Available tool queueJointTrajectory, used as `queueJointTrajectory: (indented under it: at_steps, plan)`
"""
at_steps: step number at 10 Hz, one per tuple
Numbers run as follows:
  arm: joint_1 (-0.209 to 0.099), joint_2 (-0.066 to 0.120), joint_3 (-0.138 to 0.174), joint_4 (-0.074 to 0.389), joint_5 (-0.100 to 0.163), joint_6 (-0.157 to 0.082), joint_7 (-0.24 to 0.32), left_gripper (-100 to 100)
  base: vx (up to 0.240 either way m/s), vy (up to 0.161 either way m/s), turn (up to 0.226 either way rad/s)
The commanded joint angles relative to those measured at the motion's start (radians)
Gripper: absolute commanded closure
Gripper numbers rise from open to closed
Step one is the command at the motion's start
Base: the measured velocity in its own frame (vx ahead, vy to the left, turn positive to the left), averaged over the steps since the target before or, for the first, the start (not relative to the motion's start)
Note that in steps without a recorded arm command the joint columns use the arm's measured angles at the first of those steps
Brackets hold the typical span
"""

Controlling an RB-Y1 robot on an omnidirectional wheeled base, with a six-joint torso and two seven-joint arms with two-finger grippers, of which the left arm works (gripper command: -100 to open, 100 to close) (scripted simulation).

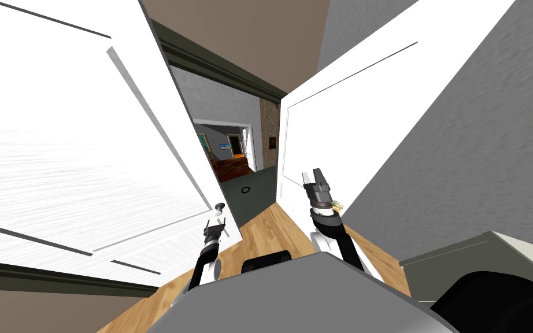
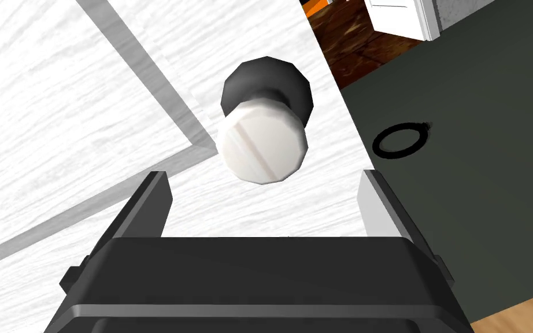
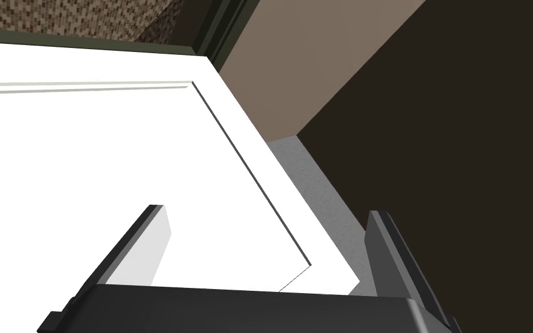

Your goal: Pull the door open

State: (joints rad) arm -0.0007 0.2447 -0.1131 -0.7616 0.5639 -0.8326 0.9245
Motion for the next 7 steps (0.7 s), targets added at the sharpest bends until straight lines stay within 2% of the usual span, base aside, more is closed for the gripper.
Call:
queueJointTrajectory:
  at_steps: [1,3,4,6,7]
  plan:
    - [0.000,0.000,-0.005,-0.003,0.009,0.001,0.028,-100,-0.041,0.008,-0.014]
    - [-0.001,-0.003,-0.025,-0.012,0.043,0.003,0.094,-100,-0.070,0.006,-0.035]
    - [-0.001,-0.003,-0.025,-0.012,0.043,0.003,0.108,-100,-0.064,0.009,-0.009]
    - [-0.002,-0.005,-0.043,-0.019,0.075,0.004,0.171,-100,-0.059,0.026,-0.027]
    - [-0.002,-0.005,-0.043,-0.019,0.075,0.004,0.187,-100,-0.055,0.020,-0.012]
